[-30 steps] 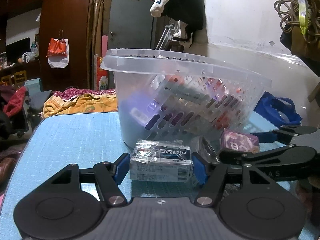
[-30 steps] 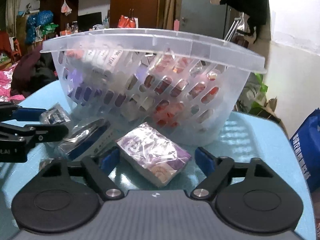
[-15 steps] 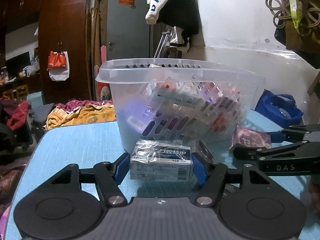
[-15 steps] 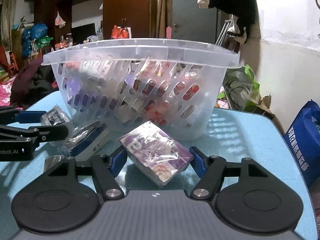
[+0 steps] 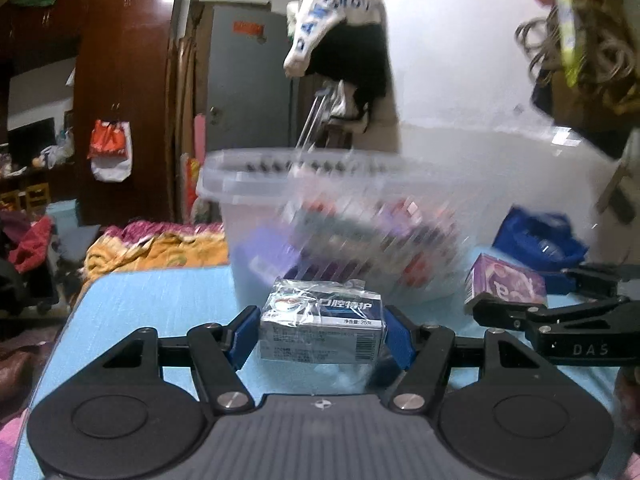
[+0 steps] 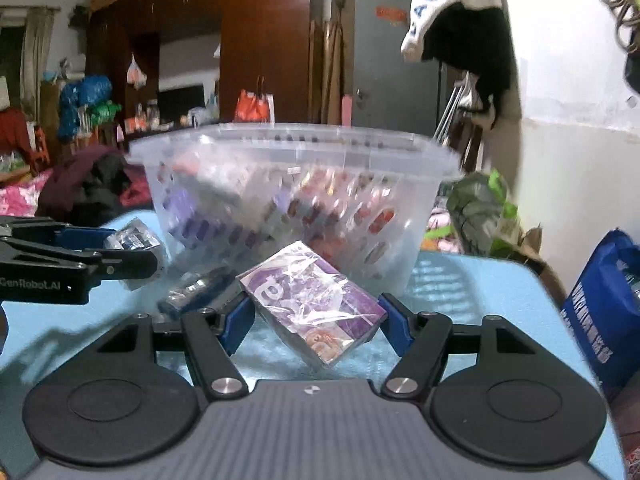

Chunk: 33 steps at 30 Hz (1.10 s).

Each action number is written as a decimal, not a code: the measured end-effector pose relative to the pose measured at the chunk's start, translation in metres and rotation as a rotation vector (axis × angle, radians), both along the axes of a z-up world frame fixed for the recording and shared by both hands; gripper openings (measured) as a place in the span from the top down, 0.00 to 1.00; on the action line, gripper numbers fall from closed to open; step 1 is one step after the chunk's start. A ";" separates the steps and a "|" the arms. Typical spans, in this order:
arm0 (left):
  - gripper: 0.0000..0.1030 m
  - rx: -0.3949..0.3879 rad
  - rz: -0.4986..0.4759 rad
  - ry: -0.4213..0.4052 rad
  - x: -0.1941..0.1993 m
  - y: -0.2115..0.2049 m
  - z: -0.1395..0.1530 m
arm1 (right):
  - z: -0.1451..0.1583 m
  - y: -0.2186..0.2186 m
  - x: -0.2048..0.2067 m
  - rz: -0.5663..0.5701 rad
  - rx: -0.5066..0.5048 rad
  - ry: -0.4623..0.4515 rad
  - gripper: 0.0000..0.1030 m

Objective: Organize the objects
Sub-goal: 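Carry both boxes over the white basket and open both grippers, then grasp a clear bag with the left gripper while the right grasps another clear bag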

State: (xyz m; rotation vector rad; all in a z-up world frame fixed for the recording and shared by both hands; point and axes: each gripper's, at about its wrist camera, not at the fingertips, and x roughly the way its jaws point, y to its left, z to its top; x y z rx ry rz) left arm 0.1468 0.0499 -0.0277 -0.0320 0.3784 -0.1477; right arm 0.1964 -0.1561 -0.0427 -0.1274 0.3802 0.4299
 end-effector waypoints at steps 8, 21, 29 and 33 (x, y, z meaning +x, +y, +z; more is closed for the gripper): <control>0.33 0.005 -0.015 -0.121 -0.001 -0.008 0.082 | 0.086 0.008 -0.011 -0.034 0.042 -0.169 0.31; 0.04 0.073 0.088 0.099 0.123 -0.021 0.095 | 0.101 0.039 0.103 -0.212 -0.106 -0.008 0.07; 0.00 -0.004 0.043 0.037 0.041 -0.013 0.059 | 0.059 0.000 0.011 -0.082 0.030 -0.012 0.00; 0.07 -0.015 0.039 0.103 0.039 -0.015 0.018 | 0.001 0.013 -0.024 0.020 0.064 0.106 0.00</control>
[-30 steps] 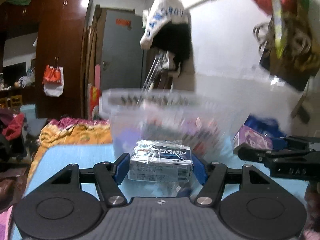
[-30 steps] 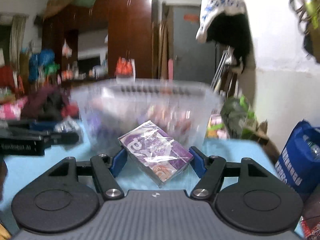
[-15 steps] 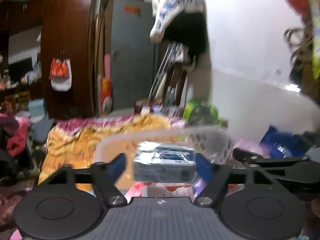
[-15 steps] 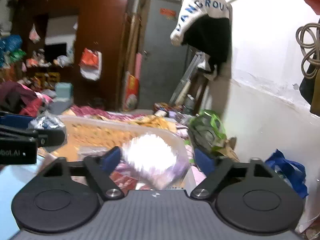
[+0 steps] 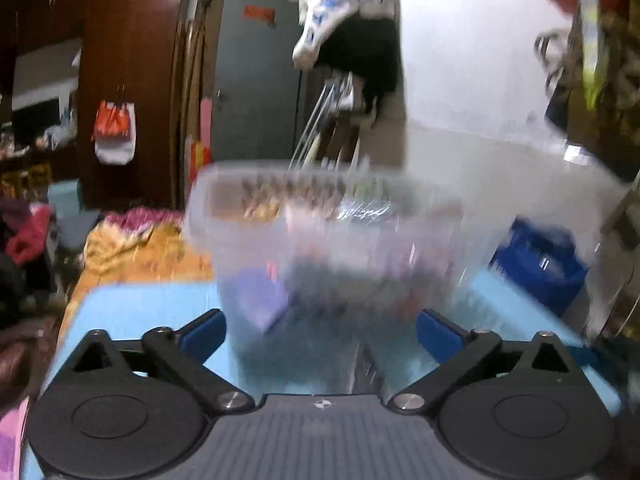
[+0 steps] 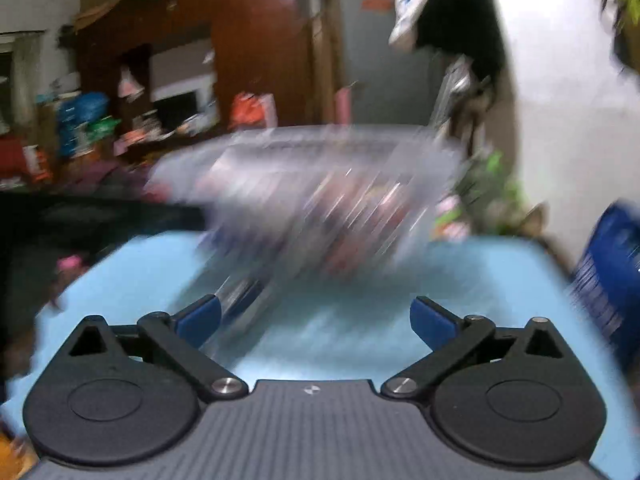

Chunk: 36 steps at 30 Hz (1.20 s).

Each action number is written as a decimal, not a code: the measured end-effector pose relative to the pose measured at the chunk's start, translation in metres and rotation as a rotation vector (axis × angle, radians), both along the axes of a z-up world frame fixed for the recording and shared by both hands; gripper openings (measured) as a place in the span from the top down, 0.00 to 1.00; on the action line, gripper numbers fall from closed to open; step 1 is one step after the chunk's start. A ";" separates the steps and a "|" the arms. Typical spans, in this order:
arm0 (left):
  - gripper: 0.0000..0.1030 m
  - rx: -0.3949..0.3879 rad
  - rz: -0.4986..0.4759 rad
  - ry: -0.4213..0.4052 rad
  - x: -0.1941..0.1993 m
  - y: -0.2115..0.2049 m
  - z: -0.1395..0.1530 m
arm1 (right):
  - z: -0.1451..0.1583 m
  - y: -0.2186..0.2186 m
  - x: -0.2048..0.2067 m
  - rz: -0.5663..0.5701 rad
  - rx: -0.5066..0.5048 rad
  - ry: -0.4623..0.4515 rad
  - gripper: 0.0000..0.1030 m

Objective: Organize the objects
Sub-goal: 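Grasp a clear bag with the left gripper while the right grasps another clear bag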

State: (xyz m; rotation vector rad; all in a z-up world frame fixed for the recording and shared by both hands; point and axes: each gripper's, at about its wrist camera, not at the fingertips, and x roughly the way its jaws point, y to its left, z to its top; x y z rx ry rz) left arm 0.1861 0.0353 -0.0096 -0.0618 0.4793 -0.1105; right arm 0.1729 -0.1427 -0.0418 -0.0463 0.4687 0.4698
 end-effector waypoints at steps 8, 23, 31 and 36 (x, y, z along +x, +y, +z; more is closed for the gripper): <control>0.11 0.066 -0.035 0.066 0.006 -0.019 -0.034 | -0.023 0.023 -0.024 0.072 -0.056 -0.013 0.29; 0.66 0.095 -0.056 0.085 0.004 -0.028 -0.042 | -0.031 -0.010 -0.038 0.071 -0.041 -0.012 0.61; 0.63 0.078 -0.066 0.092 0.005 -0.021 -0.042 | -0.022 -0.001 -0.028 0.117 -0.082 -0.034 0.46; 0.69 0.108 -0.056 0.039 -0.006 -0.023 -0.038 | -0.023 -0.006 -0.029 0.121 -0.077 -0.030 0.63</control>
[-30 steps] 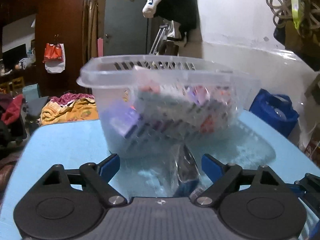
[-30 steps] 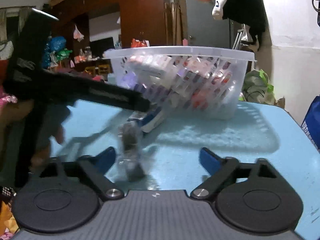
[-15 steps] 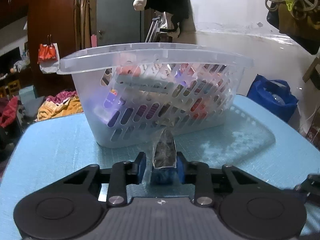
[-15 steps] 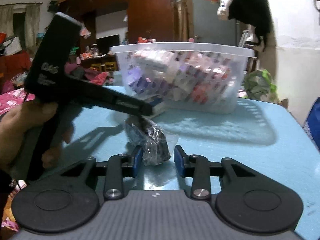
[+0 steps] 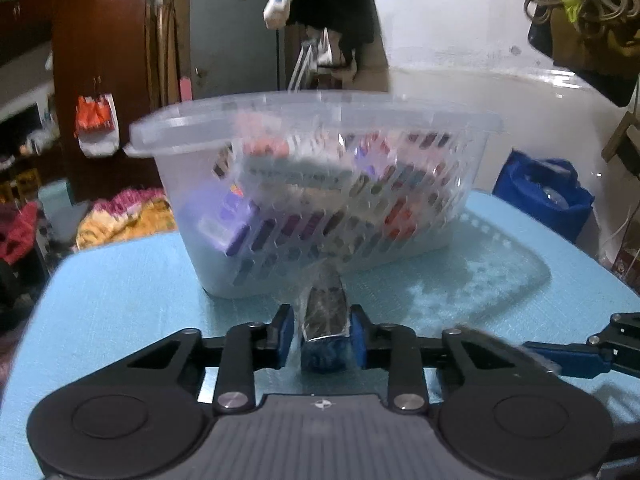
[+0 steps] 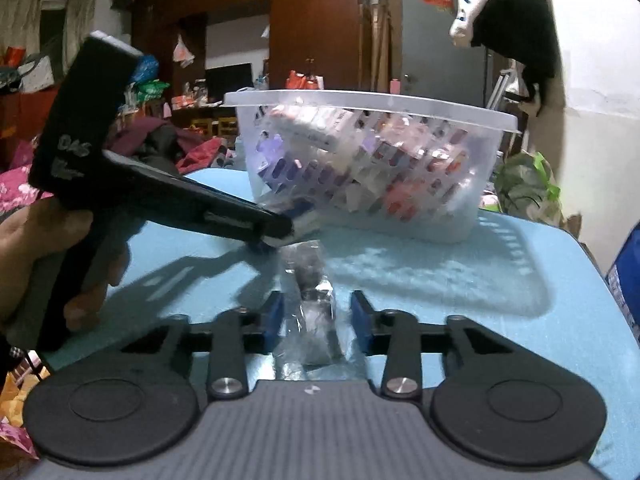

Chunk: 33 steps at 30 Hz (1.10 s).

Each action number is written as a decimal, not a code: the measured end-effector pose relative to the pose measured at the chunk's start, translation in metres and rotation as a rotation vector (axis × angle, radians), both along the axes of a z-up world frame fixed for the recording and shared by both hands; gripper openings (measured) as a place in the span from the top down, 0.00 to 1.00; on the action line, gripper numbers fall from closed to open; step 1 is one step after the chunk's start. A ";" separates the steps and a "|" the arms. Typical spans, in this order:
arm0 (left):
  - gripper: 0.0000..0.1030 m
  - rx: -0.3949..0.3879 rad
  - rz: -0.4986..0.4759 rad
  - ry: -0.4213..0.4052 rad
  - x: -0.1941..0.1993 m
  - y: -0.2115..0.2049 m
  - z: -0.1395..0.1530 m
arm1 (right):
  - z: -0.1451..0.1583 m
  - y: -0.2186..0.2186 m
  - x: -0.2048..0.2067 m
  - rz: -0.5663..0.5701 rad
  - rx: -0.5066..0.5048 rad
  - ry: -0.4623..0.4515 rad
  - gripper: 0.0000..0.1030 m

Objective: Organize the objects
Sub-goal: 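Grasp a clear bag with the left gripper while the right grasps another clear bag, then carry both clear bags over the white basket and open both grippers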

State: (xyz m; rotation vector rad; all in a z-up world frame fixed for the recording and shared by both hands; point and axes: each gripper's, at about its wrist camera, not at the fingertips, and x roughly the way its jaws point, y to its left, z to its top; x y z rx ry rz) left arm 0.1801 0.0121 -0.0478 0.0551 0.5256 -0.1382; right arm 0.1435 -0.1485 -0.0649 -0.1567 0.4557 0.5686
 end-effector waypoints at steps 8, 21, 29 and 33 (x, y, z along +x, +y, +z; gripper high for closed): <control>0.69 -0.039 0.013 -0.052 -0.016 0.005 0.005 | 0.008 -0.022 0.001 -0.089 0.048 -0.027 0.65; 0.69 -0.055 0.021 -0.063 -0.023 0.013 0.004 | 0.009 -0.031 0.006 -0.104 0.060 -0.029 0.66; 0.69 -0.061 0.020 -0.074 -0.028 0.014 0.006 | 0.010 -0.036 0.009 -0.113 0.076 -0.029 0.66; 0.69 -0.062 0.017 -0.074 -0.029 0.014 0.006 | 0.012 -0.039 0.008 -0.110 0.087 -0.035 0.66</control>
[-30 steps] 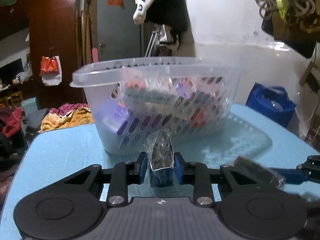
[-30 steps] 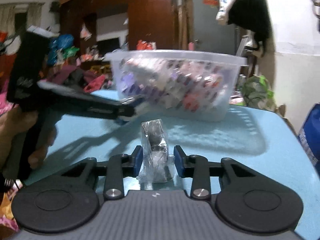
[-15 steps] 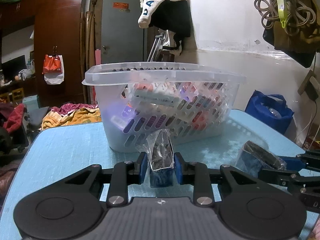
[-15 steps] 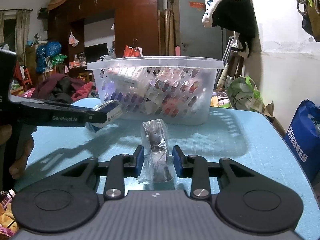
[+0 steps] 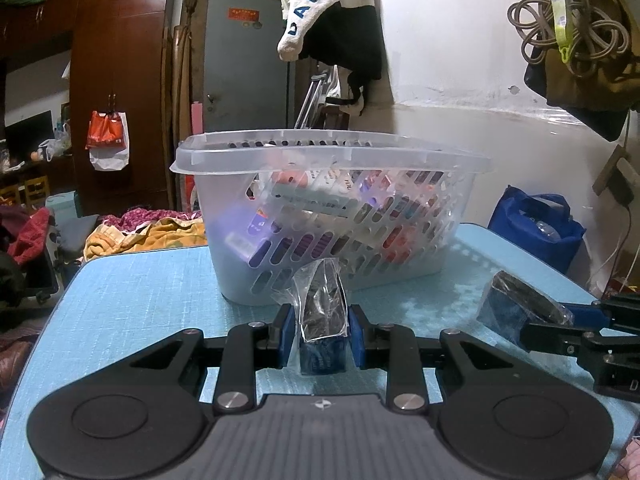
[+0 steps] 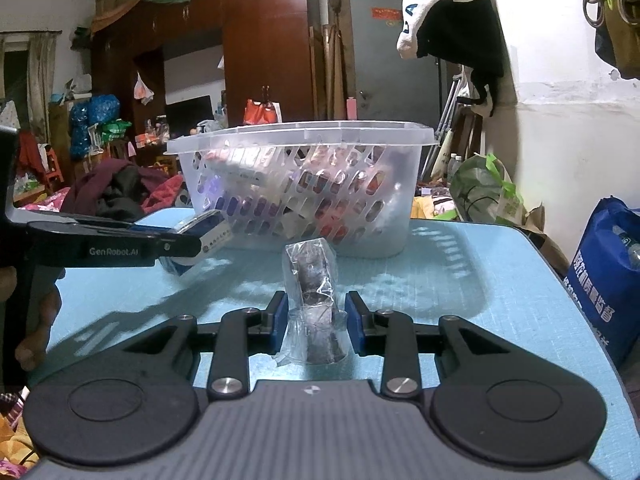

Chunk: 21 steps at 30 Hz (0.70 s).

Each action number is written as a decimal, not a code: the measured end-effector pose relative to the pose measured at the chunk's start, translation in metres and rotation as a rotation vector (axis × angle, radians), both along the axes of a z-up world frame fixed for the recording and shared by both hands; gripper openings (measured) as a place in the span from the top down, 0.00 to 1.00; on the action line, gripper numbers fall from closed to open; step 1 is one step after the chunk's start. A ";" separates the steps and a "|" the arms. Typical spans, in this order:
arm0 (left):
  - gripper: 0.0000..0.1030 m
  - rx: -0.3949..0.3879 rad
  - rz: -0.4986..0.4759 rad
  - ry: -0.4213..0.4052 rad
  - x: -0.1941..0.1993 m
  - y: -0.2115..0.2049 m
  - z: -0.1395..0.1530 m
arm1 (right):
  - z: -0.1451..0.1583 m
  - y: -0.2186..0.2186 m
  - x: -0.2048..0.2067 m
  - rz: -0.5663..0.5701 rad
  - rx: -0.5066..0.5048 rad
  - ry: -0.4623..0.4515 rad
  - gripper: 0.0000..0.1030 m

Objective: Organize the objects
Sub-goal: 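Carry both clear bags over the white basket and open both grippers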

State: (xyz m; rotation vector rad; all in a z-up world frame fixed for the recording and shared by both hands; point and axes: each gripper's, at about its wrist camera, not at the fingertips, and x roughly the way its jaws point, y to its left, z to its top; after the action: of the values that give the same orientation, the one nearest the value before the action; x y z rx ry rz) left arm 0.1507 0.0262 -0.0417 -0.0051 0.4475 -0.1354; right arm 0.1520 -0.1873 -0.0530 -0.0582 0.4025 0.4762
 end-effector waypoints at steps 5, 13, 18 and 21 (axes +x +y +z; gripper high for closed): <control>0.69 -0.021 -0.005 -0.011 -0.005 0.003 0.004 | 0.009 -0.007 -0.004 0.001 0.051 -0.036 0.67; 0.69 -0.107 -0.050 -0.104 -0.018 0.016 0.057 | 0.079 -0.001 -0.001 0.009 0.100 -0.213 0.67; 0.68 -0.065 -0.021 -0.164 0.012 0.005 0.113 | 0.121 0.024 0.056 0.018 0.090 -0.209 0.66; 0.67 -0.047 0.011 -0.144 0.052 0.001 0.133 | 0.129 0.043 0.088 0.003 0.033 -0.201 0.61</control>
State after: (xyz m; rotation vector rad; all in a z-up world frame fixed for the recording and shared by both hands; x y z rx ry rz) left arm 0.2027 0.0271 0.0909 -0.0437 0.2999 -0.1345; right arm 0.2403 -0.1445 0.0764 -0.0735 0.1975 0.4749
